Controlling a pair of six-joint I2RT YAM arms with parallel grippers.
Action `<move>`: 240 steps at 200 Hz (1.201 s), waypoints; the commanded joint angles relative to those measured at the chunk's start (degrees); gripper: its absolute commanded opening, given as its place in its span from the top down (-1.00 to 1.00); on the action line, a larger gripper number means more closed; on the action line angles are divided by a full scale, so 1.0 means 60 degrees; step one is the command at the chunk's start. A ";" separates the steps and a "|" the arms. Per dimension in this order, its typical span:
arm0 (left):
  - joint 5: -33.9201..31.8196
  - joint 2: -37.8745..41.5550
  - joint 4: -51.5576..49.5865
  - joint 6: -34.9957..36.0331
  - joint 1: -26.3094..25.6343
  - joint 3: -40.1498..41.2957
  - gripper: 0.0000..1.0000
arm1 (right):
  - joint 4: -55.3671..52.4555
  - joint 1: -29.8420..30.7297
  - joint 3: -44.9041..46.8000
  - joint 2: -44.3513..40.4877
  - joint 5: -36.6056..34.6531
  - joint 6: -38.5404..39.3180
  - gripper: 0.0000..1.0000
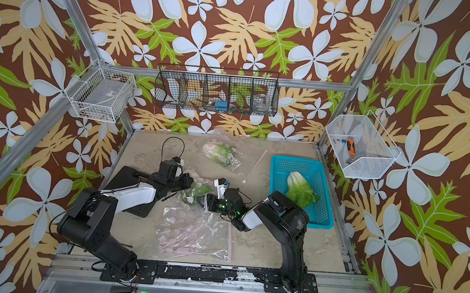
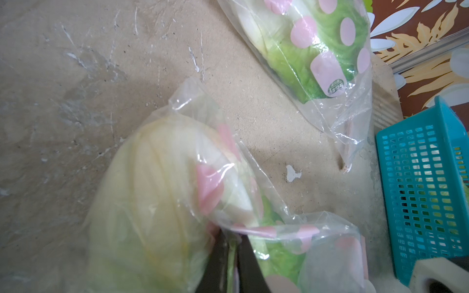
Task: Open the zip-top bag and take out the chinese cabbages
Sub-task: Pick up the Chinese cabbage from the zipper food storage bag.
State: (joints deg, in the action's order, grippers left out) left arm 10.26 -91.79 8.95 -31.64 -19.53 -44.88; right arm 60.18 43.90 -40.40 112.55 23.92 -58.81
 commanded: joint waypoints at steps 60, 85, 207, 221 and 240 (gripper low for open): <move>0.0333 0.0001 -0.1582 0.0015 0.0001 0.0226 0.78 | -0.1544 -0.0158 0.0154 -0.0455 -0.0879 0.1092 0.10; 0.0498 -0.0048 -0.1464 -0.0091 -0.0009 0.0244 0.79 | -0.1788 -0.0156 -0.0066 -0.0415 -0.0946 0.1422 0.25; 0.1000 -0.0201 -0.1257 -0.0222 0.0003 0.0317 0.82 | -0.0631 -0.0128 -0.0571 0.0125 -0.0237 0.1194 -0.05; 0.0978 -0.0178 -0.1294 -0.0206 0.0002 0.0332 0.82 | -0.0965 -0.0128 -0.0684 0.0130 -0.0332 0.1293 -0.04; 0.1025 -0.0200 -0.1279 -0.0206 0.0001 0.0332 0.82 | -0.1123 -0.0110 -0.0793 0.0130 -0.0326 0.1450 -0.08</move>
State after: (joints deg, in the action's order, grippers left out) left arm 13.61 -92.40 11.79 -32.86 -19.44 -43.51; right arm 52.23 43.11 -44.31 113.27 21.78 -50.98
